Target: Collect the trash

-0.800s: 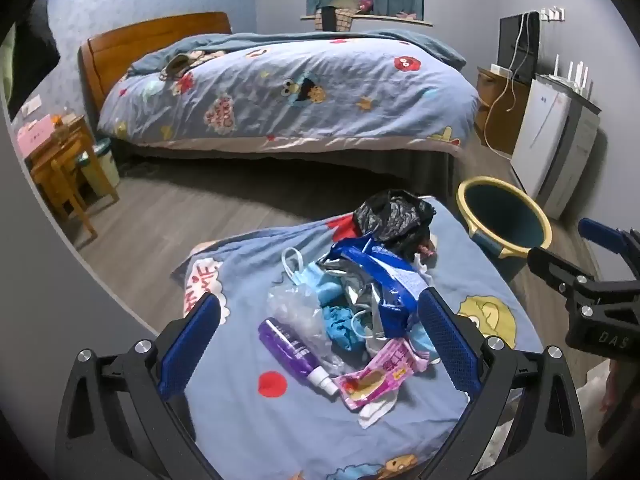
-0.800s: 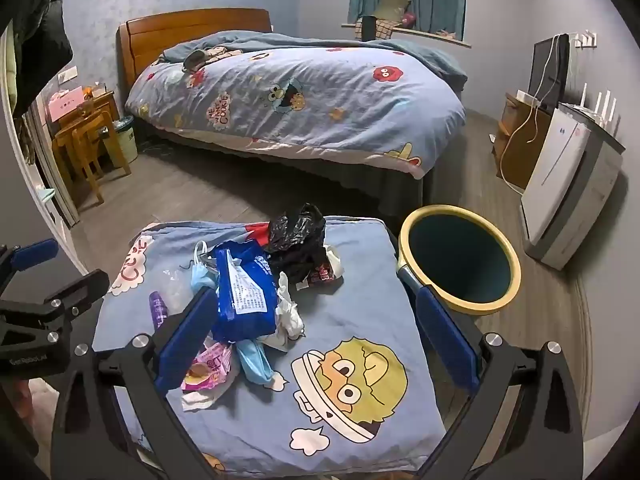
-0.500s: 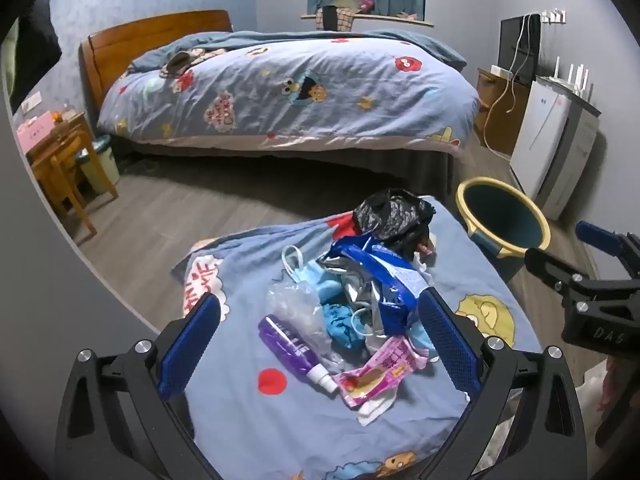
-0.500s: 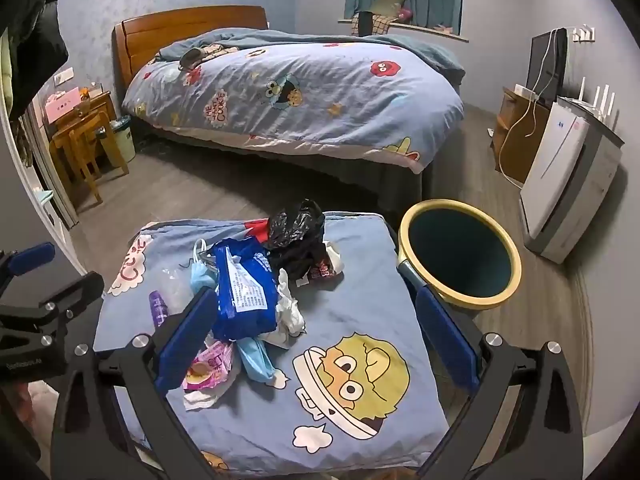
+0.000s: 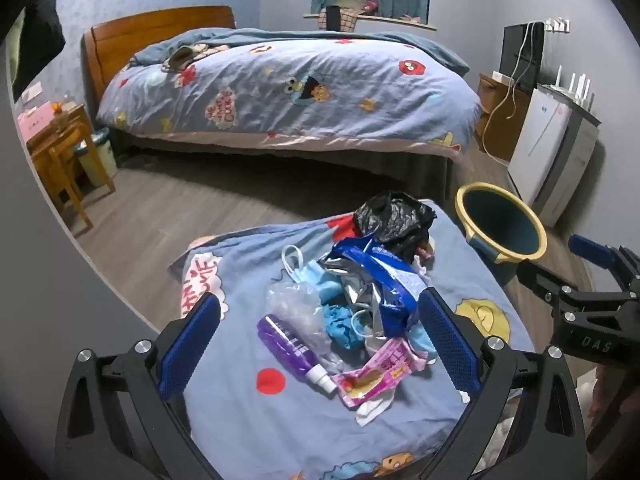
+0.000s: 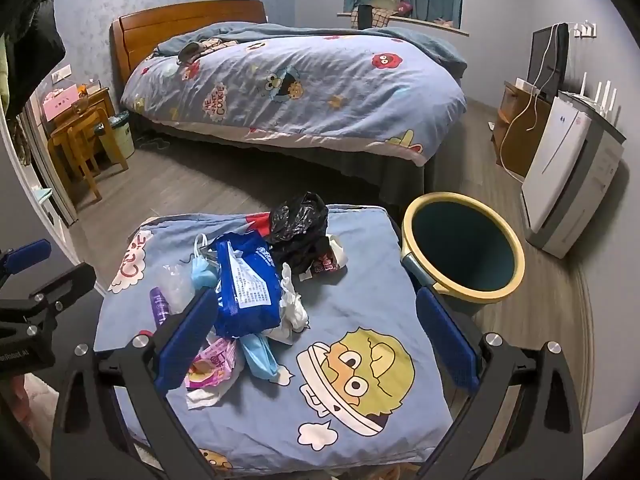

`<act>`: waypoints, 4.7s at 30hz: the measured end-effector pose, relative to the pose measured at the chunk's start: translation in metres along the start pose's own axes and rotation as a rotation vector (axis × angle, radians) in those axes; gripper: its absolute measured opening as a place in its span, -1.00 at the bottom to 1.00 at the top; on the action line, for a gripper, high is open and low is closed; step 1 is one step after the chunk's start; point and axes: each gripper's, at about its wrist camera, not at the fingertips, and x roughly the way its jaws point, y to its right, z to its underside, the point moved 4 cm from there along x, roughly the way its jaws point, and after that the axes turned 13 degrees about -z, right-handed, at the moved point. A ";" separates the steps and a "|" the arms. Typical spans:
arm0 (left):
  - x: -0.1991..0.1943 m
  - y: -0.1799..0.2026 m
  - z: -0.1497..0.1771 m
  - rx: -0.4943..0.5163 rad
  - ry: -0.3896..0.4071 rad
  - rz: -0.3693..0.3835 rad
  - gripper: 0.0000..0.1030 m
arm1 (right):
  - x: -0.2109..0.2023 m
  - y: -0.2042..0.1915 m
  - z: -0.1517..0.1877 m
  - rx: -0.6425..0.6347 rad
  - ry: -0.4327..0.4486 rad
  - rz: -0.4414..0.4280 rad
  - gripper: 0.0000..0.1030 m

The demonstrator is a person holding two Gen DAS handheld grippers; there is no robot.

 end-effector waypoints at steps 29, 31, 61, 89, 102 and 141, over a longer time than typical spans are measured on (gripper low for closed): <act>0.003 -0.002 0.000 -0.007 -0.001 0.011 0.90 | 0.001 0.001 0.000 -0.001 0.001 -0.001 0.89; 0.004 -0.001 0.000 -0.007 -0.002 0.012 0.90 | 0.000 0.001 0.000 0.000 0.001 -0.002 0.89; 0.002 -0.002 0.001 -0.007 0.001 0.011 0.90 | 0.002 0.001 0.001 0.000 0.001 -0.002 0.89; 0.061 -0.005 -0.066 0.047 0.050 -0.044 0.90 | 0.051 0.048 -0.058 0.089 -0.046 -0.083 0.89; 0.183 0.060 -0.037 0.164 -0.149 0.108 0.51 | 0.184 0.079 -0.070 0.171 -0.203 -0.191 0.39; 0.074 0.136 -0.143 0.215 0.161 0.162 -0.49 | 0.084 0.181 -0.134 0.284 0.050 -0.196 -0.85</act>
